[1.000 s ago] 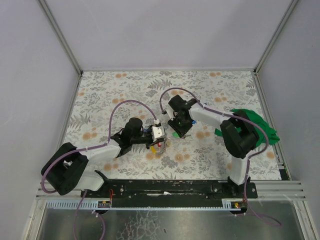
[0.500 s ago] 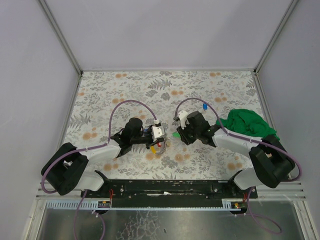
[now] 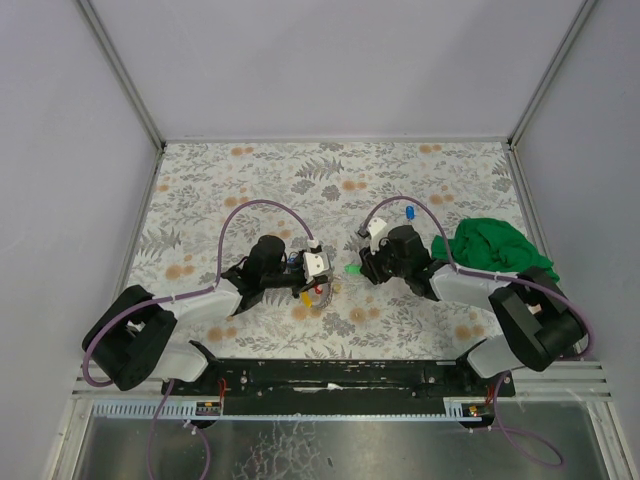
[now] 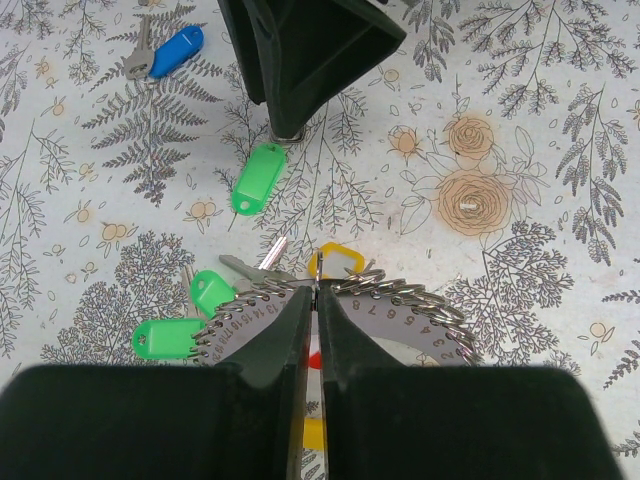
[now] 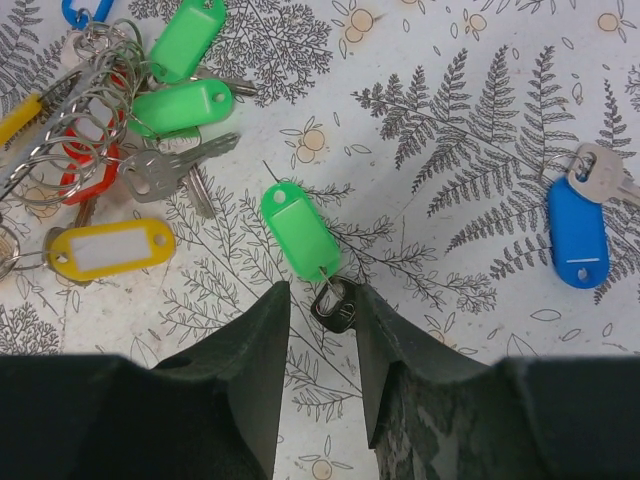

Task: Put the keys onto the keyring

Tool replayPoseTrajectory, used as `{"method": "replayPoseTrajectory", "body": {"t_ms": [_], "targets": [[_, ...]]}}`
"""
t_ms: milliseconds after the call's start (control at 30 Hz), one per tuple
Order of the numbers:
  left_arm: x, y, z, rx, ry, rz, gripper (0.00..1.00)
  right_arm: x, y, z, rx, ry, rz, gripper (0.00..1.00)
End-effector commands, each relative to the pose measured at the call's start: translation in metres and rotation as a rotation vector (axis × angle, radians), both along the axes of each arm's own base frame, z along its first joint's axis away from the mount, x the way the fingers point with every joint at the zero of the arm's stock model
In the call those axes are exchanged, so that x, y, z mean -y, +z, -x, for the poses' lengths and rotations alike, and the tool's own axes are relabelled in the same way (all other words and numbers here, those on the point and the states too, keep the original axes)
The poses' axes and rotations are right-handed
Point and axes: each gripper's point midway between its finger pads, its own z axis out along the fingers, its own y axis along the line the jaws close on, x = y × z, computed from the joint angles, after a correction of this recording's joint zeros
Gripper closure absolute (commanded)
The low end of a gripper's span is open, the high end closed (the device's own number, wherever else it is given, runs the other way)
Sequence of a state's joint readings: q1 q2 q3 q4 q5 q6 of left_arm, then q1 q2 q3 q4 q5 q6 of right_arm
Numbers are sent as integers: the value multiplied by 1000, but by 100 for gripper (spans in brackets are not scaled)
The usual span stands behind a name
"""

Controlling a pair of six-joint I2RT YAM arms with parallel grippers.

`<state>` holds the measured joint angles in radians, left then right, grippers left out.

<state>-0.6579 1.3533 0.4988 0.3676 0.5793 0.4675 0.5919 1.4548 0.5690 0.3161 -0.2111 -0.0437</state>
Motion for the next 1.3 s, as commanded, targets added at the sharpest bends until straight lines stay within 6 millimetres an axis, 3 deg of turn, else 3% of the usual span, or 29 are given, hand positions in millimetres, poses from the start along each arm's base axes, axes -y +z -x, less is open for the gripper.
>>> {"method": "replayPoseTrajectory", "body": {"t_ms": [0, 267, 533, 733, 1000, 1267], "targets": [[8, 24, -13, 68, 4, 63, 98, -11, 7, -11, 25, 9, -64, 60], [9, 24, -12, 66, -2, 64, 98, -12, -8, -8, -43, 10, -39, 63], [9, 25, -12, 66, -2, 63, 98, -23, 3, -1, -80, 39, -98, 77], [9, 25, -11, 66, -4, 65, 99, -26, 6, -1, -66, 31, -125, 77], [9, 26, -11, 67, -4, 66, 99, -12, 9, -13, 52, -67, -82, 75], [9, 26, -11, 66, -5, 67, 99, -17, 3, -1, 96, -25, -71, 75]]}}
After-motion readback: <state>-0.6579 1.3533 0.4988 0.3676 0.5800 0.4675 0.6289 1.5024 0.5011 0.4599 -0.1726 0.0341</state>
